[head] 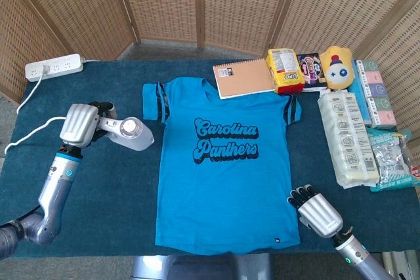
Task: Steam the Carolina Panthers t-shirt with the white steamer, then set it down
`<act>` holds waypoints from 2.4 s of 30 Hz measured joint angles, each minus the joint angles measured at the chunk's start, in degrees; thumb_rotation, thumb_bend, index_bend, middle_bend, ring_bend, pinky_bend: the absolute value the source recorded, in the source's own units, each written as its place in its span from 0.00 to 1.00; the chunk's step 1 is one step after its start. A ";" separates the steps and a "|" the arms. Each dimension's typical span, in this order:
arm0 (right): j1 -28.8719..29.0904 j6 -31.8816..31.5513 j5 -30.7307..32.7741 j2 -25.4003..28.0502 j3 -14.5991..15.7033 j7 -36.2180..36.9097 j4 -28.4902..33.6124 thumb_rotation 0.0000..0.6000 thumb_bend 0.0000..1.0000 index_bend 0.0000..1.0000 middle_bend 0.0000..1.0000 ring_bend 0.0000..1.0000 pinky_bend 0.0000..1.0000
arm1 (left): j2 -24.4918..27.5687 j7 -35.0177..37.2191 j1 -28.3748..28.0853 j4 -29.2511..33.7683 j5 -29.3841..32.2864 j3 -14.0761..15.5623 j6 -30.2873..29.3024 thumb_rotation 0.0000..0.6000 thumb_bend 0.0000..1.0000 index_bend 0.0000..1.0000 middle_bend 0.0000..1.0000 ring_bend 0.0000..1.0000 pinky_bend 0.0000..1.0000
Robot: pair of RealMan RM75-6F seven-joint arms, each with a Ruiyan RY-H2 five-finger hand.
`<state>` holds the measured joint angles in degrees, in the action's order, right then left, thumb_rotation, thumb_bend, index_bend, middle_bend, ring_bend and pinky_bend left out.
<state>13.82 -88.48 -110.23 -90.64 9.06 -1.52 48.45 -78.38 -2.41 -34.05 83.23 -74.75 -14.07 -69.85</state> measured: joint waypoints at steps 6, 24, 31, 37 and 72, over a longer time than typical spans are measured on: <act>-0.45 -0.20 1.03 0.27 0.16 0.41 -0.48 1.00 0.07 0.39 0.39 0.35 0.33 | -0.12 0.09 0.17 -0.06 0.07 0.13 0.00 1.00 0.54 0.57 0.66 0.61 0.73; 1.73 1.11 0.49 -1.13 0.57 -1.27 1.80 1.00 0.07 0.39 0.39 0.35 0.33 | -0.04 1.87 0.90 -1.21 0.17 0.34 -0.07 1.00 0.54 0.57 0.66 0.61 0.73; 2.84 2.44 0.39 -0.63 0.43 -3.41 5.30 1.00 0.07 0.42 0.40 0.36 0.34 | -0.48 3.53 1.16 -2.65 0.00 0.57 0.08 1.00 0.54 0.57 0.66 0.61 0.73; 4.23 4.65 0.06 -0.83 0.36 -6.06 8.39 1.00 0.12 0.51 0.41 0.37 0.36 | -0.72 5.69 1.56 -4.38 -0.31 0.80 0.09 1.00 0.54 0.57 0.66 0.61 0.73; 6.63 9.13 0.74 -0.33 -0.14 -13.26 17.52 1.00 0.40 0.73 0.62 0.62 0.67 | -2.14 9.46 1.39 -7.68 -2.41 1.07 0.19 1.00 0.54 0.57 0.66 0.61 0.73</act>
<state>20.44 -79.35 -109.48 -90.97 8.92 -14.78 65.97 -80.52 7.05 -32.66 75.55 -77.17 -13.00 -69.66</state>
